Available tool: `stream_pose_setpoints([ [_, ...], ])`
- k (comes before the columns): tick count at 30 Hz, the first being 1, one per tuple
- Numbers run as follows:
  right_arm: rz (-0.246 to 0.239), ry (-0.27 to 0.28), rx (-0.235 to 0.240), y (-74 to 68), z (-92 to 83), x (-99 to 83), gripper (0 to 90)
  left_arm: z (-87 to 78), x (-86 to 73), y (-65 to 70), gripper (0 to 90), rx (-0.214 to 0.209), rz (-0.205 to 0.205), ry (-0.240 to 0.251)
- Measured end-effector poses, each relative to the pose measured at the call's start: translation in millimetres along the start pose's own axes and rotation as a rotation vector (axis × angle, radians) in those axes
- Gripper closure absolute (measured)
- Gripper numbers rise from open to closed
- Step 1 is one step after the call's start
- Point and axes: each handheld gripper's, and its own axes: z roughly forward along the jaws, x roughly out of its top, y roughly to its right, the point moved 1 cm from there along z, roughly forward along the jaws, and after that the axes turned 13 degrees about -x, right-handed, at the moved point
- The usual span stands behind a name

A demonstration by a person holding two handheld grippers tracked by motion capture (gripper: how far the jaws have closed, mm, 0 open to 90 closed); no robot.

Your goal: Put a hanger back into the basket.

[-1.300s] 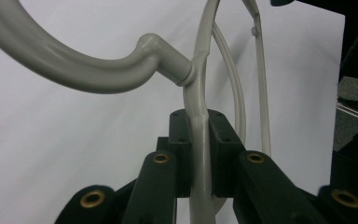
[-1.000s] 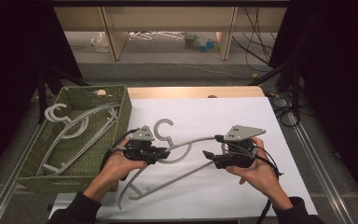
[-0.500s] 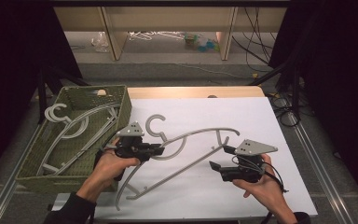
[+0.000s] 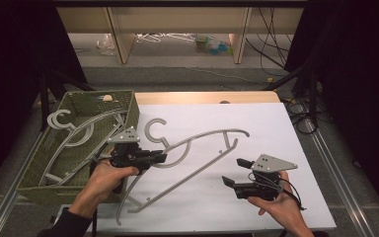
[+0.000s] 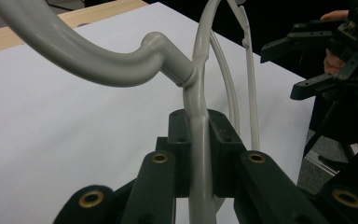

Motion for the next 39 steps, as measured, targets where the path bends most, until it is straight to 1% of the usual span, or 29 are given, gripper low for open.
stream_pose_setpoints([
  [3,-0.009,0.008,0.002,-0.7,-0.3,-1.4,24.8,-11.1,0.1,4.1,80.8,0.014,-0.008,0.004],
  [4,-0.012,-0.001,0.006,-1.0,-0.7,-1.6,24.8,-14.0,0.4,4.8,80.8,0.013,-0.006,0.004],
  [5,-0.015,-0.001,0.012,-1.2,-0.4,-1.7,24.8,-18.2,1.6,6.5,80.8,0.024,-0.01,0.0],
  [6,-0.017,0.001,0.013,-1.5,-0.6,-1.6,24.8,-22.1,2.5,7.5,80.7,0.024,-0.006,0.004],
  [8,-0.018,-0.001,0.014,-2.1,-1.0,-1.6,24.8,-29.9,4.7,9.4,80.8,0.036,0.002,0.015],
  [11,-0.02,-0.002,0.013,-2.4,-1.2,-2.0,24.8,-43.8,9.2,9.5,80.7,0.062,0.003,0.022],
  [14,-0.023,-0.003,0.011,-1.9,-1.2,-2.6,24.7,-60.0,14.3,6.7,80.7,0.097,-0.004,0.022],
  [15,-0.024,-0.004,0.012,-1.9,-1.3,-2.7,24.8,-66.7,16.0,4.7,80.6,0.11,-0.006,0.026],
  [17,-0.023,-0.002,0.012,-1.7,-1.6,-2.6,24.8,-75.2,17.6,2.0,80.6,0.128,-0.004,0.035],
  [21,-0.024,-0.006,0.012,-0.9,-2.2,-2.7,24.8,-92.8,20.1,-5.2,80.5,0.171,-0.012,0.052],
  [22,-0.026,-0.005,0.01,-0.6,-2.1,-2.9,24.8,-95.7,20.0,-7.0,80.5,0.18,-0.015,0.057],
  [23,-0.023,-0.008,0.011,-0.8,-2.2,-3.1,24.8,-100.0,19.8,-9.9,80.5,0.19,-0.027,0.064],
  [28,-0.024,-0.01,0.011,-1.4,-1.9,-3.9,24.8,-114.2,20.6,-20.5,80.4,0.223,-0.039,0.072],
  [30,-0.024,-0.01,0.011,-1.3,-1.8,-3.9,24.8,-120.6,22.7,-24.3,80.4,0.24,-0.043,0.068],
  [33,-0.022,-0.012,0.011,-1.3,-1.7,-4.2,24.9,-128.8,25.6,-30.3,80.4,0.269,-0.037,0.062],
  [34,-0.023,-0.013,0.011,-1.2,-1.7,-4.3,24.8,-132.2,26.6,-32.5,80.4,0.288,-0.043,0.057],
  [35,-0.024,-0.009,0.01,-1.0,-1.5,-4.2,24.8,-134.7,27.0,-34.5,80.4,0.296,-0.036,0.051],
  [37,-0.025,-0.015,0.012,-1.1,-1.3,-4.7,24.8,-140.7,28.0,-38.9,80.4,0.319,-0.043,0.05],
  [39,-0.026,-0.02,0.017,-1.3,-1.3,-5.0,24.8,-146.4,28.1,-43.3,80.5,0.333,-0.048,0.052],
])
